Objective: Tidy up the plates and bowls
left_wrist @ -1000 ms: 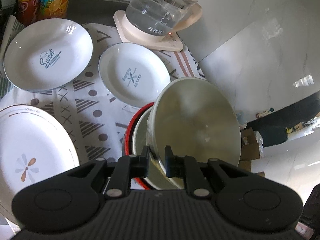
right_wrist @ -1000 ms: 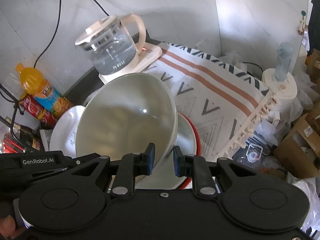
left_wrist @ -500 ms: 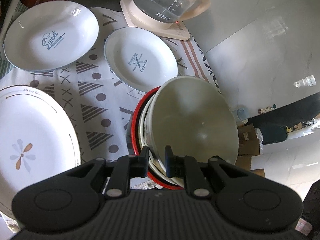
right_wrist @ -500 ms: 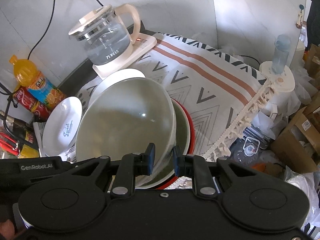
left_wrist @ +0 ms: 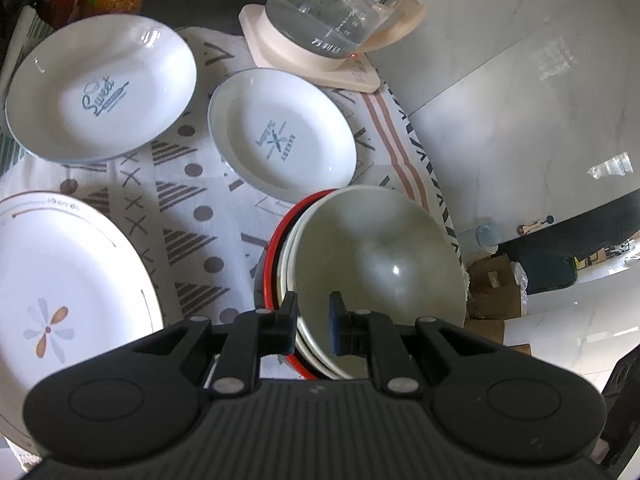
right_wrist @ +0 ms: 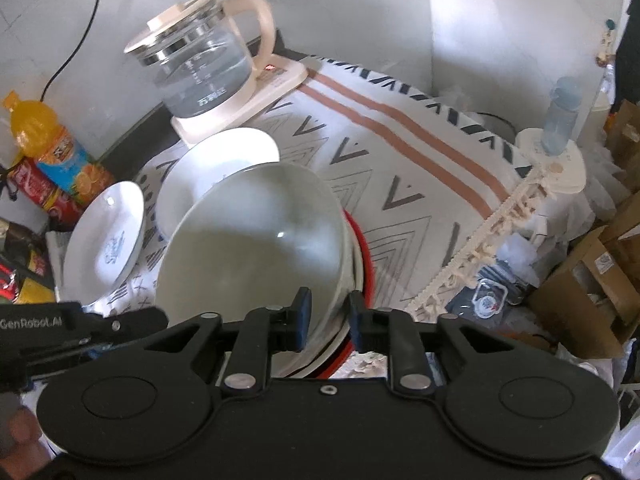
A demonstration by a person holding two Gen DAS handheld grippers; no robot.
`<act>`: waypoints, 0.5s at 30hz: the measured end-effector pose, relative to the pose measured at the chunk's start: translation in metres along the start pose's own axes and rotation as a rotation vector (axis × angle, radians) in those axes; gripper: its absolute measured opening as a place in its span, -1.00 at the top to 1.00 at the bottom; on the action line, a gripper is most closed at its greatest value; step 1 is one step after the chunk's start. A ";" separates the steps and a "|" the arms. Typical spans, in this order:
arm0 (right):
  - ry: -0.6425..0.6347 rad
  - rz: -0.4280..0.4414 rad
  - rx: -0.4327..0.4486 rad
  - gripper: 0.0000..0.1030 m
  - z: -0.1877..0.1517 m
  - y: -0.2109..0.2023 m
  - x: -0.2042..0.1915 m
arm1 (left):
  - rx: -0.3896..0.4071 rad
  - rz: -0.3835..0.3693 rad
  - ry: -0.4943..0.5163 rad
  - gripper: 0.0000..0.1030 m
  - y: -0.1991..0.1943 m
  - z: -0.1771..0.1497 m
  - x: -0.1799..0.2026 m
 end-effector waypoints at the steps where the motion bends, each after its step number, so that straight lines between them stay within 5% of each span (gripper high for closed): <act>1: -0.002 -0.003 0.010 0.52 0.002 -0.003 0.001 | 0.003 0.000 -0.001 0.75 -0.001 0.001 0.000; 5: -0.002 -0.021 0.058 0.55 0.010 -0.013 0.006 | 0.003 0.004 -0.006 0.75 0.001 0.004 -0.003; 7: 0.003 -0.025 0.075 0.81 0.013 -0.015 0.009 | 0.004 0.010 -0.014 0.75 0.002 0.005 -0.006; 9: 0.002 -0.021 0.070 0.88 0.013 -0.013 0.009 | 0.004 0.013 -0.017 0.75 0.001 0.006 -0.008; 15: -0.005 -0.042 0.047 0.88 0.009 -0.005 0.009 | 0.010 0.017 -0.013 0.69 -0.005 0.009 -0.012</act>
Point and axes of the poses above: each gripper's, at about its wrist camera, not at the fingertips, and y roughly the way its jaws point, x to its right, z to its top, the point moved 6 cm from there along y, roughly the way its jaws point, and after that the axes turned 3 degrees about -y, right-handed, at the moved point
